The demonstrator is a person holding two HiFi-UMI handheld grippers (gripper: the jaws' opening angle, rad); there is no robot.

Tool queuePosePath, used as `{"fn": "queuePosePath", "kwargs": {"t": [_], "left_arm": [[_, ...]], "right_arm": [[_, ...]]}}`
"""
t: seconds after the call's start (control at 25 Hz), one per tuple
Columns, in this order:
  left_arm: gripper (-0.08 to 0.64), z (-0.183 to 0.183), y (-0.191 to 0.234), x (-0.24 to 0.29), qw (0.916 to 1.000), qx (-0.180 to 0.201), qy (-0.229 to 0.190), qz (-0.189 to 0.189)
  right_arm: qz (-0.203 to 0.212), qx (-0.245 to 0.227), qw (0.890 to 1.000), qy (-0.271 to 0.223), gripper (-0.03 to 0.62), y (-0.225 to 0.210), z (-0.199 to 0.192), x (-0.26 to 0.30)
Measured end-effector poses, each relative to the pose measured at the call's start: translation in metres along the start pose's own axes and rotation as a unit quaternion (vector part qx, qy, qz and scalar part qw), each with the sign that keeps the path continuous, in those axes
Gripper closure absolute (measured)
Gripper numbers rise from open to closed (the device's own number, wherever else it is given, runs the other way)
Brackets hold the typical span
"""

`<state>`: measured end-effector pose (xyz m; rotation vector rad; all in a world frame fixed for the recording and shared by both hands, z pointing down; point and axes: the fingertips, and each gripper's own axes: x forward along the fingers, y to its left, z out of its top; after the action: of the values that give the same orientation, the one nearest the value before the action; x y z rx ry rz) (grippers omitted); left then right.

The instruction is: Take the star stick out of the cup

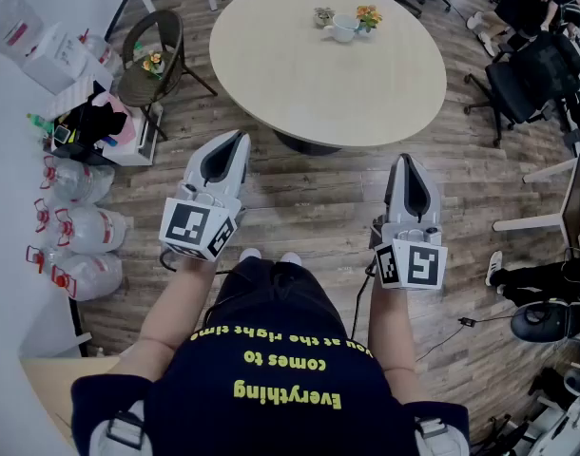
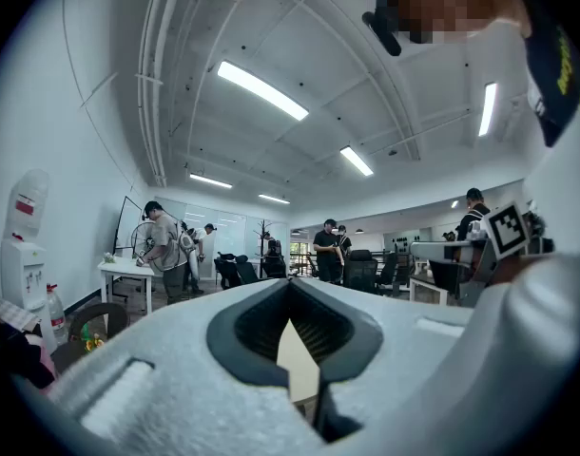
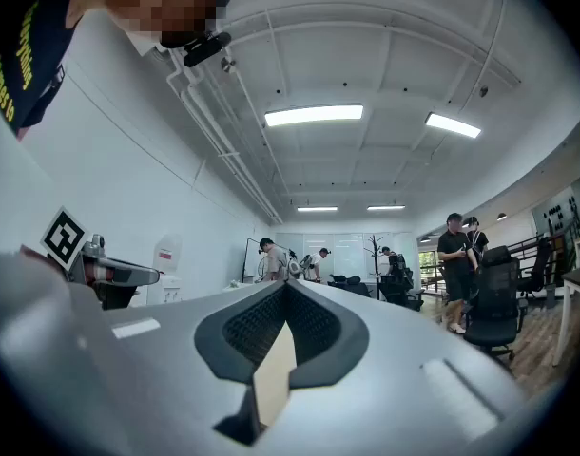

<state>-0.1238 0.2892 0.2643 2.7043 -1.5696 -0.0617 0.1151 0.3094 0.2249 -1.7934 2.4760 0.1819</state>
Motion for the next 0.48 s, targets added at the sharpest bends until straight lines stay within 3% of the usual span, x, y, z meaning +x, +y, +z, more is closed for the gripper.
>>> {"fn": "queuePosePath", "kwargs": {"t": [0.48], "left_arm": [[0.54, -0.0056, 0.002, 0.0021, 0.9997, 0.003, 0.013, 0.021]], "right_arm": [[0.021, 0.014, 1.0, 0.013, 0.58, 0.0021, -0.0047, -0.0003]]}}
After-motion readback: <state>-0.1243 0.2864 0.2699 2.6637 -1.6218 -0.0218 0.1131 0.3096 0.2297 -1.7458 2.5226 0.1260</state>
